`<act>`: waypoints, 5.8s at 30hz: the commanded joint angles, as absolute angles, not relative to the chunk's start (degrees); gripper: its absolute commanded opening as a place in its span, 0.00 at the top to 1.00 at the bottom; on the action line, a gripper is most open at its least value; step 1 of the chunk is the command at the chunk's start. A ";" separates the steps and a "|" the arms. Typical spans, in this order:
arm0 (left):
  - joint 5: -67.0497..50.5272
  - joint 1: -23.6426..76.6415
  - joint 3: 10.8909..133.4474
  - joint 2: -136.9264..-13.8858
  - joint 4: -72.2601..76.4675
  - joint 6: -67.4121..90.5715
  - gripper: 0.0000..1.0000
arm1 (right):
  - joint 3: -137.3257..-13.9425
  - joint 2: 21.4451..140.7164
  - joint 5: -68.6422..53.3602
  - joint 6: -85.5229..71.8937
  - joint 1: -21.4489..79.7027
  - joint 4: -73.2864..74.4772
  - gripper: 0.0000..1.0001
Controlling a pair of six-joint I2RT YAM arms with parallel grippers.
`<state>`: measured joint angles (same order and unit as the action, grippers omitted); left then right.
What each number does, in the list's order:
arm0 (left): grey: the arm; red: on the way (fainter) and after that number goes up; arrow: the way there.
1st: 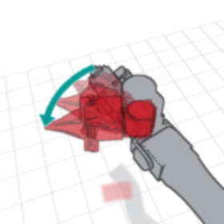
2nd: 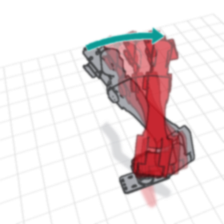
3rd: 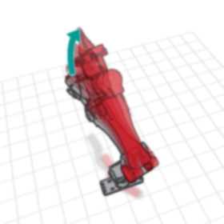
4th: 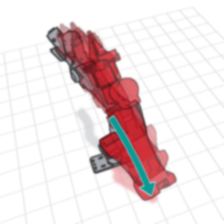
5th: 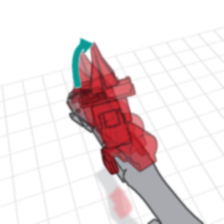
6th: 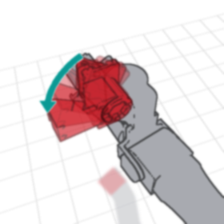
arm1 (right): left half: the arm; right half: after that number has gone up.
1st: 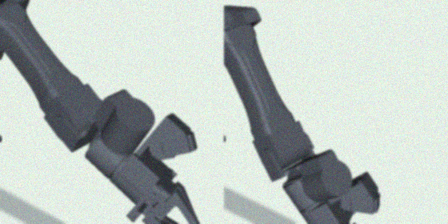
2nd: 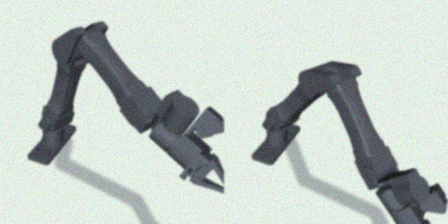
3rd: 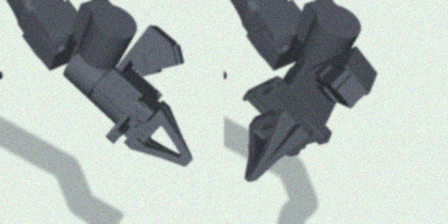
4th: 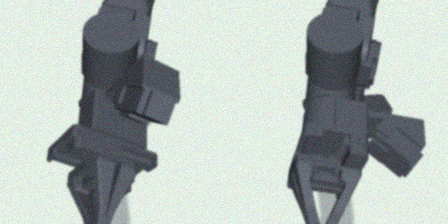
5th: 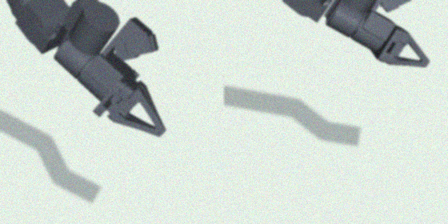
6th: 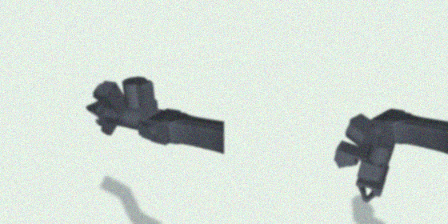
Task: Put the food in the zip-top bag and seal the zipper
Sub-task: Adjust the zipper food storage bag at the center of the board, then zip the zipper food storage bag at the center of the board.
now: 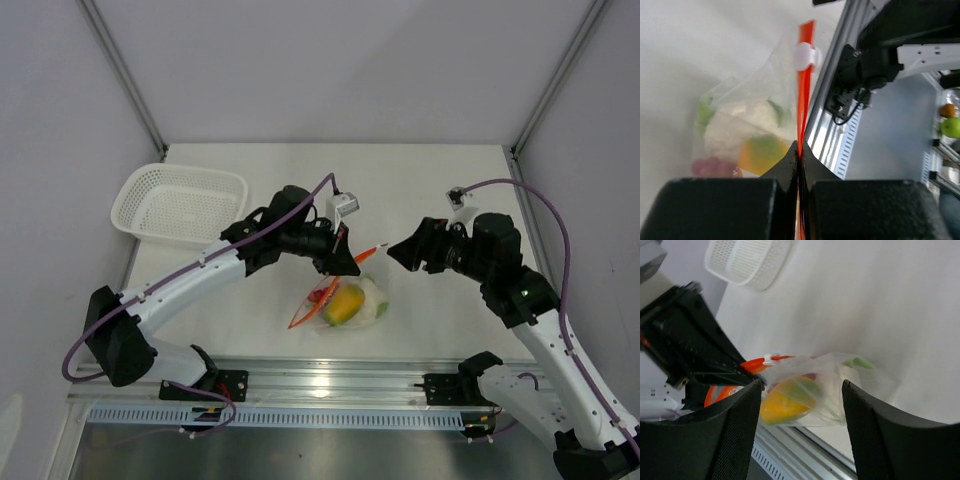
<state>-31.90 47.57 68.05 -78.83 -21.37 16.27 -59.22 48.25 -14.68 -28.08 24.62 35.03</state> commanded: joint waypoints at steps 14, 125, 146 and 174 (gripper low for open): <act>-68.19 37.88 66.71 -75.85 -20.13 12.92 0.99 | -42.99 42.19 -45.25 -14.24 24.96 9.24 0.36; -52.56 45.00 63.29 -79.72 -7.65 16.44 0.99 | -29.53 36.83 -22.59 -32.69 37.97 -0.79 1.00; -49.92 41.05 57.05 -73.22 -16.25 12.57 0.99 | -28.83 33.93 -19.60 -34.19 35.60 2.72 1.00; -42.89 39.55 50.10 -61.70 -25.40 13.36 0.99 | -30.76 37.62 -22.76 -34.45 19.96 8.35 1.00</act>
